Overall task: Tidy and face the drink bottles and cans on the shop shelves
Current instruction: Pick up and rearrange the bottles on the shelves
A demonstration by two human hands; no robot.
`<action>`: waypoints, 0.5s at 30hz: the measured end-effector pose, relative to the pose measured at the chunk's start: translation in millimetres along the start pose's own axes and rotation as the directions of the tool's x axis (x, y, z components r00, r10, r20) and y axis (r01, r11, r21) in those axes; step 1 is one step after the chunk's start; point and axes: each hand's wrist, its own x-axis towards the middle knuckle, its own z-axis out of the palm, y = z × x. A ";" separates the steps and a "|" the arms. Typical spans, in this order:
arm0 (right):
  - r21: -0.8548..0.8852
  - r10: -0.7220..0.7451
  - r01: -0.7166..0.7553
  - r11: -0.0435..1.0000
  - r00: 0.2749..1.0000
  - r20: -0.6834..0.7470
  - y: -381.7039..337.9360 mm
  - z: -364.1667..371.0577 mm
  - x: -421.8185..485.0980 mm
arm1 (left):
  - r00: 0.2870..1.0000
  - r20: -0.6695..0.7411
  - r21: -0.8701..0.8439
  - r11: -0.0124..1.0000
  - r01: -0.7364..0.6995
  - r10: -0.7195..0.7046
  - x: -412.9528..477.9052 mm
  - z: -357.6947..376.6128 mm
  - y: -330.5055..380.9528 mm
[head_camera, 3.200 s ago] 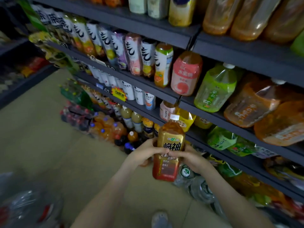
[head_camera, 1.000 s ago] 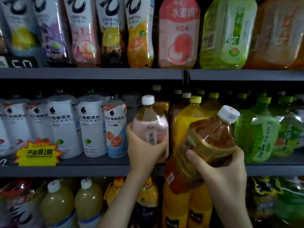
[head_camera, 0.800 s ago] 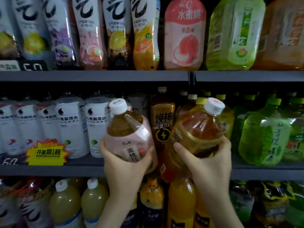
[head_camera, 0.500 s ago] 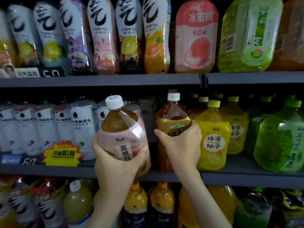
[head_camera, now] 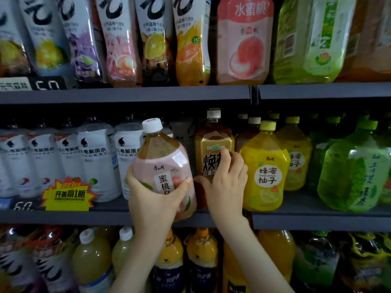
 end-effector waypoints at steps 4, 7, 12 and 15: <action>0.080 -0.082 0.084 0.993 0.996 -0.035 17.5 -16.3 -4.0 | 0.999 0.000 0.029 0.999 0.039 -0.039 -1.3 -2.7 -0.2; 0.079 0.019 -0.005 0.997 0.985 -0.172 36.9 -31.7 -7.4 | 0.998 0.026 0.018 0.998 0.056 -0.057 -6.1 -1.2 4.7; 0.115 0.348 -0.335 0.935 0.929 -0.124 64.4 -44.0 15.8 | 0.993 0.110 0.012 0.999 0.040 -0.041 -24.3 7.8 17.8; 0.120 0.386 -0.388 0.914 0.922 0.041 66.9 -43.5 22.1 | 0.988 0.152 -0.014 0.999 0.029 -0.026 -33.4 15.9 22.5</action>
